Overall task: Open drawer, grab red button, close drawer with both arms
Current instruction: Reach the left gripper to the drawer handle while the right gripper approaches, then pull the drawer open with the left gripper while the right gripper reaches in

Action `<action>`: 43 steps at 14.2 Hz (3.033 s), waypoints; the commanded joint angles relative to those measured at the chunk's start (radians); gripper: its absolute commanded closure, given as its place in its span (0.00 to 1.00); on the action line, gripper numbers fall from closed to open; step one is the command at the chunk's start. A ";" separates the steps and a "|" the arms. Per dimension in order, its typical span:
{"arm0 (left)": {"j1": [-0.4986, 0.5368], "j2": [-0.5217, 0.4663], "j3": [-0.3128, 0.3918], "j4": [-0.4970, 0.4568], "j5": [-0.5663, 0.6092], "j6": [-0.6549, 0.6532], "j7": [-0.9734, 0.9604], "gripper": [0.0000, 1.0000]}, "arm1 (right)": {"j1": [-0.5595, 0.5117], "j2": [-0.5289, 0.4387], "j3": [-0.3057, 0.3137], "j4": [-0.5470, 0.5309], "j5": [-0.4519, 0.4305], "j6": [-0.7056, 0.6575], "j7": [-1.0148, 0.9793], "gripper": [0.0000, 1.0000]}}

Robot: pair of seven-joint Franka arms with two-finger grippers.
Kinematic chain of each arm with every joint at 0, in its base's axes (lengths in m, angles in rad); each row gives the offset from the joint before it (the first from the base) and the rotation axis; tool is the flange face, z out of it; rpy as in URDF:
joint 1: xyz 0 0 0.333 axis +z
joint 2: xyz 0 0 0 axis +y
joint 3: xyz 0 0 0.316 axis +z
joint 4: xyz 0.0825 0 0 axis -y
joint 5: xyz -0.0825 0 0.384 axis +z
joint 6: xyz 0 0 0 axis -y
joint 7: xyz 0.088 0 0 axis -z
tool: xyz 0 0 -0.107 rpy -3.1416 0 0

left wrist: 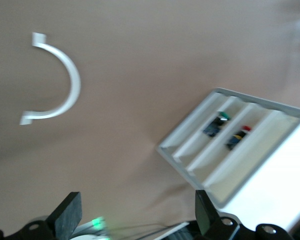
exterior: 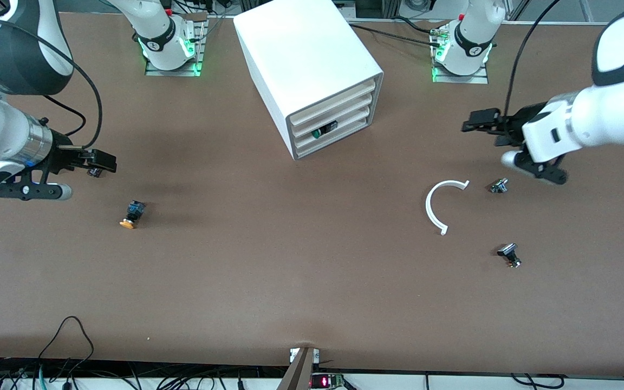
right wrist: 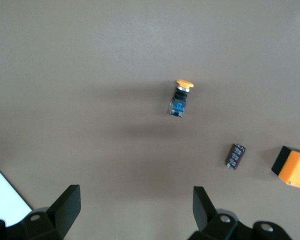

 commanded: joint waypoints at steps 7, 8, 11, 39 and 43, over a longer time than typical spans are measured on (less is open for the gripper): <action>0.010 0.153 -0.130 -0.260 -0.368 0.225 0.386 0.08 | 0.117 0.093 -0.002 0.010 0.056 0.067 0.242 0.01; 0.010 0.153 -0.139 -0.302 -0.384 0.262 0.442 0.08 | 0.124 0.099 -0.002 0.009 0.076 0.089 0.267 0.01; 0.006 0.159 -0.158 -0.419 -0.473 0.292 0.617 0.14 | 0.160 0.116 -0.002 0.013 0.078 0.102 0.365 0.01; 0.010 0.248 -0.313 -0.680 -0.817 0.404 1.052 1.00 | 0.358 0.305 -0.002 0.317 0.147 0.109 0.859 0.01; 0.032 0.251 -0.299 -0.603 -0.769 0.404 0.968 1.00 | 0.381 0.317 -0.003 0.345 0.141 0.113 0.908 0.01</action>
